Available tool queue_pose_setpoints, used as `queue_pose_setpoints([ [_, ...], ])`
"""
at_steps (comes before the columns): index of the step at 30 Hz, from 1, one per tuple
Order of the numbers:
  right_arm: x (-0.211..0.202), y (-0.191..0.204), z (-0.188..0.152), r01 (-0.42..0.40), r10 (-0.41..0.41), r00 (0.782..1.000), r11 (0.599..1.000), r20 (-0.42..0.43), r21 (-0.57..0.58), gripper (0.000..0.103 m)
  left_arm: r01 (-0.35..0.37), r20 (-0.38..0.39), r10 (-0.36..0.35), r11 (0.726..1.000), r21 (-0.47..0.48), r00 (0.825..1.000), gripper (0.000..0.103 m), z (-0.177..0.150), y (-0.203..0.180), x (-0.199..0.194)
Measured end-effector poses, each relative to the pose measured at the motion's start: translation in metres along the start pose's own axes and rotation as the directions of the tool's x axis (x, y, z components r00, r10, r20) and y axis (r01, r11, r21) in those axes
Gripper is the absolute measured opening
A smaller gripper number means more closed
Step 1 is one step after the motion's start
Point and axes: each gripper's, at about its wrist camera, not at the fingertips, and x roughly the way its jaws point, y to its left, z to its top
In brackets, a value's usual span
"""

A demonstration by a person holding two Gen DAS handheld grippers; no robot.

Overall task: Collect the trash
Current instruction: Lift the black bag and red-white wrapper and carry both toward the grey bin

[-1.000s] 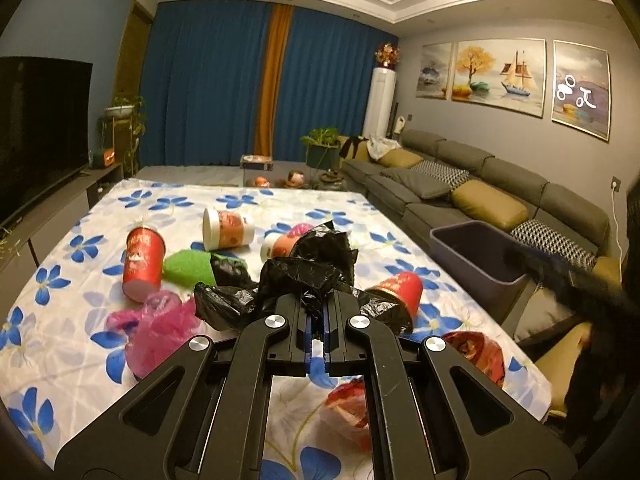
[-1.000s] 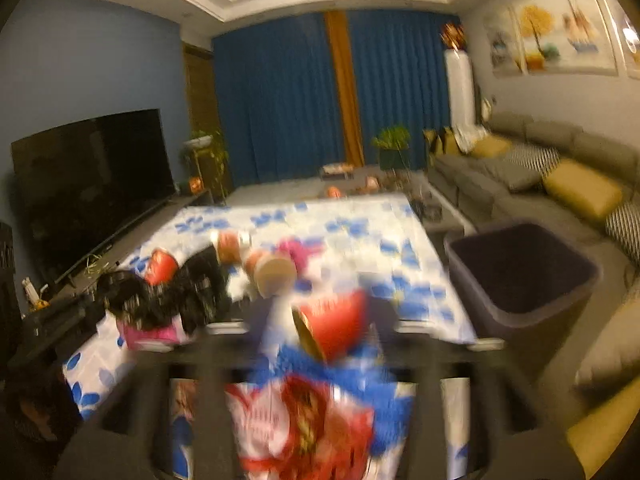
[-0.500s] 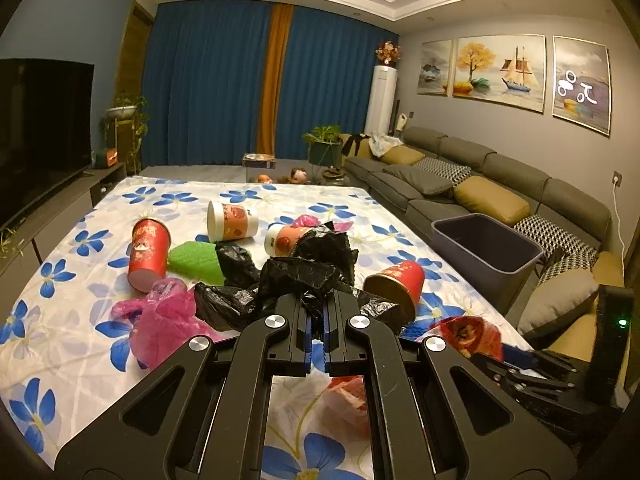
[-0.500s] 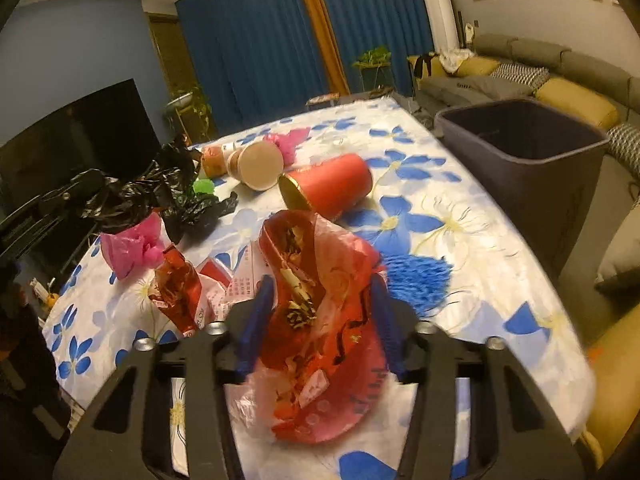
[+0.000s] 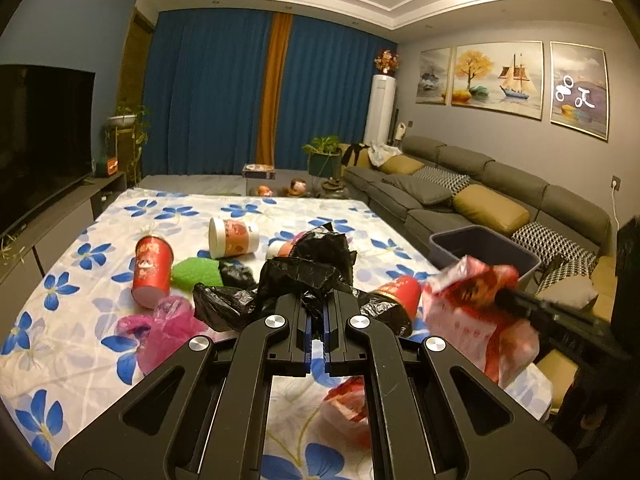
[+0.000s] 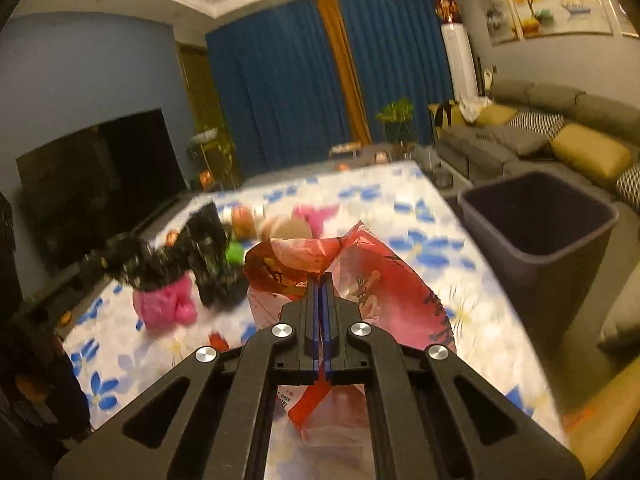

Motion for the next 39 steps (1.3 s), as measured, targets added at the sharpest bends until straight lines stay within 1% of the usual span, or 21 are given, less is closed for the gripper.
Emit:
queue_pose_setpoints([
  [4, -0.007, -0.005, 0.018, 0.008, -0.007, 0.999, 1.000, 0.049, -0.017, 0.002, 0.016, 0.013, -0.016, 1.000, 0.011, 1.000, 0.003, 0.009, -0.010, 0.001],
  [7, -0.012, -0.013, 0.030, 0.036, -0.033, 0.996, 0.999, 0.088, -0.030, 0.002, 0.036, 0.026, -0.036, 0.999, 0.020, 0.999, 0.003, 0.020, -0.022, 0.004],
  [9, -0.016, -0.023, 0.039, 0.069, -0.064, 0.991, 0.997, 0.118, -0.033, 0.002, 0.053, 0.046, -0.055, 0.998, 0.033, 0.997, 0.003, 0.031, -0.037, 0.006],
  [12, -0.021, -0.047, 0.056, 0.146, -0.140, 0.977, 0.989, 0.161, -0.024, 0.002, 0.093, 0.068, -0.096, 0.995, 0.038, 0.993, 0.003, 0.049, -0.060, 0.011],
  [15, -0.022, -0.075, 0.069, 0.212, -0.207, 0.961, 0.977, 0.184, -0.008, 0.002, 0.163, 0.095, -0.167, 0.985, 0.050, 0.981, 0.003, 0.070, -0.096, 0.020],
  [19, -0.025, -0.111, 0.080, 0.266, -0.264, 0.942, 0.964, 0.208, 0.023, 0.002, 0.221, 0.108, -0.228, 0.973, 0.074, 0.968, 0.003, 0.085, -0.142, 0.038],
  [22, -0.025, -0.139, 0.087, 0.291, -0.298, 0.930, 0.955, 0.217, 0.063, 0.002, 0.278, 0.091, -0.284, 0.958, 0.075, 0.955, 0.003, 0.090, -0.174, 0.063],
  [25, -0.021, -0.163, 0.092, 0.315, -0.326, 0.919, 0.945, 0.222, 0.086, 0.002, 0.323, 0.070, -0.328, 0.943, 0.077, 0.942, 0.003, 0.089, -0.198, 0.086],
  [29, -0.016, -0.180, 0.092, 0.347, -0.360, 0.904, 0.933, 0.230, 0.095, 0.002, 0.323, 0.045, -0.328, 0.942, 0.095, 0.944, 0.003, 0.084, -0.224, 0.115],
  [33, -0.005, -0.198, 0.091, 0.377, -0.393, 0.891, 0.920, 0.229, 0.109, 0.002, 0.324, 0.022, -0.327, 0.942, 0.083, 0.945, 0.003, 0.080, -0.244, 0.145],
  [39, 0.009, -0.219, 0.094, 0.392, -0.410, 0.887, 0.912, 0.215, 0.123, 0.002, 0.333, -0.001, -0.334, 0.939, 0.091, 0.943, 0.003, 0.076, -0.265, 0.176],
])
